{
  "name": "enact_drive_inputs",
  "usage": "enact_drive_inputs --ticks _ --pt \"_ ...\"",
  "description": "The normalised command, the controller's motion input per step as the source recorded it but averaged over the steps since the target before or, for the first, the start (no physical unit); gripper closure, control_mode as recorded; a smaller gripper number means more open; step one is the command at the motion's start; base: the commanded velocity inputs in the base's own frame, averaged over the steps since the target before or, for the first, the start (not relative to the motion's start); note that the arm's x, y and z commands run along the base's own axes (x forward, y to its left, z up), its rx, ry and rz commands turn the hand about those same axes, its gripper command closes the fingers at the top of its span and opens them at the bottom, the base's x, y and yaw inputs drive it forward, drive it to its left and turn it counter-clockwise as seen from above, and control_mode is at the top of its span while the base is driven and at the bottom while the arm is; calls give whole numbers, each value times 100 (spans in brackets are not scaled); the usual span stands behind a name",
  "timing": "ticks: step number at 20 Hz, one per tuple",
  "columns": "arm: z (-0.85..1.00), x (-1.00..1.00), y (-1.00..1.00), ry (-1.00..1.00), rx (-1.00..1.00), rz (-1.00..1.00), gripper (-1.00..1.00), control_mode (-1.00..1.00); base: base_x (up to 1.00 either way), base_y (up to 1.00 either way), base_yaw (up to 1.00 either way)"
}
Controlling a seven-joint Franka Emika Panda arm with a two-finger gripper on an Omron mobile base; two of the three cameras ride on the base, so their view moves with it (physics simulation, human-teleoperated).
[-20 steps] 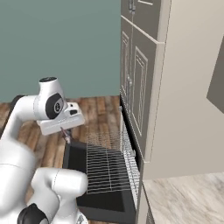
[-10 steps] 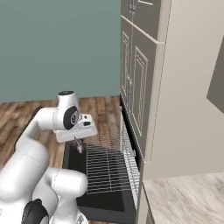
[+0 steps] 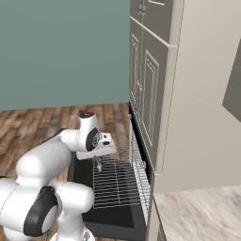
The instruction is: Place the fish on the top rack of the oven, and slide the tray back inside. Close the oven door.
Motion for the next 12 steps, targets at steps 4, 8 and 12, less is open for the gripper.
enact_drive_inputs --ticks 4,8,12 --pt "-38 83 0 0 0 -1 100 -100 0 0 0" --pt "-39 79 0 0 0 0 100 -100 0 0 0" --pt "-51 75 0 0 0 0 100 -100 0 0 0"
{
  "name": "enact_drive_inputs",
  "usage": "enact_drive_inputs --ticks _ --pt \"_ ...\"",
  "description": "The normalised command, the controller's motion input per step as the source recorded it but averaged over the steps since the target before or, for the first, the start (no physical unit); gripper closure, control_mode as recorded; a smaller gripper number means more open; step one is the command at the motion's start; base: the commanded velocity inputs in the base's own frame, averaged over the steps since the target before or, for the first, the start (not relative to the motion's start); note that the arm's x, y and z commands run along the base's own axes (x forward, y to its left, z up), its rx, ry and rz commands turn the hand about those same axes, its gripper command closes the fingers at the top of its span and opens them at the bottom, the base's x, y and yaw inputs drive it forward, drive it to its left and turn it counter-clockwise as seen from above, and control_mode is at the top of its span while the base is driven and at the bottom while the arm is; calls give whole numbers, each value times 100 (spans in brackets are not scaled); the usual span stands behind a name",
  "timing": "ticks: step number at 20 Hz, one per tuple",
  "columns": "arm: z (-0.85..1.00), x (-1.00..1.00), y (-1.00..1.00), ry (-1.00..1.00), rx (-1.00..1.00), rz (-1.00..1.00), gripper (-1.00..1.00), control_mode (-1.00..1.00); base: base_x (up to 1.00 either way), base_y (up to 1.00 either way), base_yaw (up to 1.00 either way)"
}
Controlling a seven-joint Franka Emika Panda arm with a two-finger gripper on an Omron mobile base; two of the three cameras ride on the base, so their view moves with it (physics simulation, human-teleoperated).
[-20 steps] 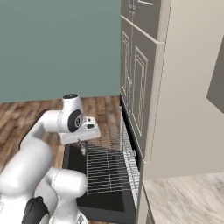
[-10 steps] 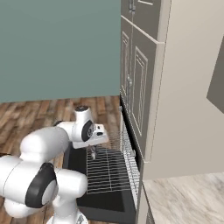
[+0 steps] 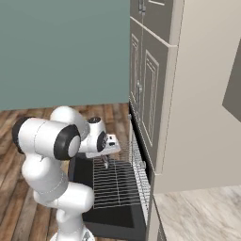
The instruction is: Place the fish on the top rack of the oven, and slide the tray back inside. Close the oven door.
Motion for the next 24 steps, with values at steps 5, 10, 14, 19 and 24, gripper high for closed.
enact_drive_inputs --ticks 5,10,14,19,24 --pt "-66 63 0 0 0 -2 100 -100 0 0 0" --pt "-64 49 -1 0 0 -2 100 -100 0 0 0" --pt "-51 28 -8 0 0 -3 100 -100 0 0 0" --pt "-44 18 -18 0 0 -3 100 -100 0 0 0" --pt "-43 25 -15 0 0 -3 100 -100 0 0 0"
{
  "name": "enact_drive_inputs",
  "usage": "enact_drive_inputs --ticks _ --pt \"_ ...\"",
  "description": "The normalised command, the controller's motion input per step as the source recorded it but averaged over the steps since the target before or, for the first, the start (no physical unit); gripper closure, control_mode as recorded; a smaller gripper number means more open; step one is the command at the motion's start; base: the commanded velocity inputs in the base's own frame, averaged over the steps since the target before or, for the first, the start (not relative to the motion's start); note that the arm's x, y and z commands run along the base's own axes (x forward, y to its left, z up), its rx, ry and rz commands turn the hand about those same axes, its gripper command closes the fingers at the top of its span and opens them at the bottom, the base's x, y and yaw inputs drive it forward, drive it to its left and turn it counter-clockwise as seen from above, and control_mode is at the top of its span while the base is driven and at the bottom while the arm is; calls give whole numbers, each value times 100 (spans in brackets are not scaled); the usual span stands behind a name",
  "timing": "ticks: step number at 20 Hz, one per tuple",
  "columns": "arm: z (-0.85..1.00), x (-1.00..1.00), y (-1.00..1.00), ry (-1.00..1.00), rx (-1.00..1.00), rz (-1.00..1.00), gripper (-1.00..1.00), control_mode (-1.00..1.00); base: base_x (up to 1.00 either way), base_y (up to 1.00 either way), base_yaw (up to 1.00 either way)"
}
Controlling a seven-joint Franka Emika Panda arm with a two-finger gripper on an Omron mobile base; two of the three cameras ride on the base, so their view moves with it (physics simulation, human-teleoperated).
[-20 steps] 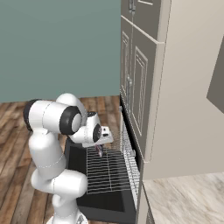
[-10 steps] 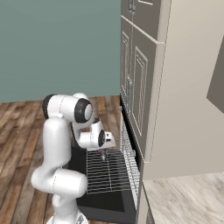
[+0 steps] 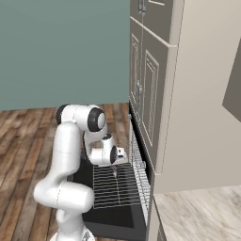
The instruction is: Place the fish on the top rack of the oven, and slide the tray back inside. Close the oven door.
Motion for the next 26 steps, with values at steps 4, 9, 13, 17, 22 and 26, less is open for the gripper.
enact_drive_inputs --ticks 4,9,13,17,22,26 --pt "-31 29 -9 1 0 -2 100 -100 0 0 0" --pt "-28 40 -2 4 0 -2 100 -100 0 0 0" --pt "-27 45 0 6 0 -2 100 -100 0 0 0" --pt "-22 23 0 5 0 -1 -100 -100 0 0 0" --pt "-4 -5 0 1 0 -1 -100 -100 0 0 0" --pt "14 -35 0 -5 0 -3 -100 -100 0 0 0"
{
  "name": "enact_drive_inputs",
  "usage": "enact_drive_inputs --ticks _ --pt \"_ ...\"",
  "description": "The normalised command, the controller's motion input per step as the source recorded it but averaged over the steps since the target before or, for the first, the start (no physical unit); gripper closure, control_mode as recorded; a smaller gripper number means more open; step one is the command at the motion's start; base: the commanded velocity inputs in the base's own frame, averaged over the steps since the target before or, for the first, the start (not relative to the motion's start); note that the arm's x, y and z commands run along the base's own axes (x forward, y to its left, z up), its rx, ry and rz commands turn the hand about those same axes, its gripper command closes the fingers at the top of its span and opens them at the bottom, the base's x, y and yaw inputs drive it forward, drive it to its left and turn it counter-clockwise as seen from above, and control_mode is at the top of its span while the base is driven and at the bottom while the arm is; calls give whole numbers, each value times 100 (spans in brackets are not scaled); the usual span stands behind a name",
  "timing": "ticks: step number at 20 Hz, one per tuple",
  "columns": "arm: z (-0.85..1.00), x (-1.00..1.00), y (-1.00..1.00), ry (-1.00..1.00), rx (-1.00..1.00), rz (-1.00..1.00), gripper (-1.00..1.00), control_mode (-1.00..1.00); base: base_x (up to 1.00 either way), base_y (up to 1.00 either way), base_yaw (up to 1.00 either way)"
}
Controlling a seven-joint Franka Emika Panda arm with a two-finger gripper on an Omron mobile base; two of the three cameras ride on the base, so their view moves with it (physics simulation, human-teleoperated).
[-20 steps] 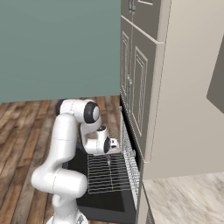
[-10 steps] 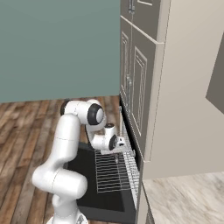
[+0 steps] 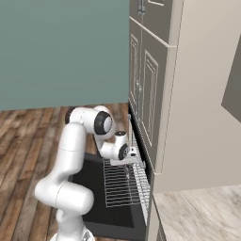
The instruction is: Place the fish on the top rack of the oven, and slide the tray back inside. Close the oven door.
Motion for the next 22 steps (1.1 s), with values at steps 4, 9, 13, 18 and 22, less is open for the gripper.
enact_drive_inputs --ticks 4,9,13,18,22 --pt "44 -32 0 -11 0 -6 -100 -100 0 0 0" --pt "70 -32 0 -14 0 -8 -100 -100 0 0 0" --pt "76 -72 17 -18 0 -4 -100 -100 0 0 0" --pt "54 -84 51 -16 0 -1 -100 -100 0 0 0" --pt "50 -81 79 -11 -1 0 -100 -100 0 0 0"
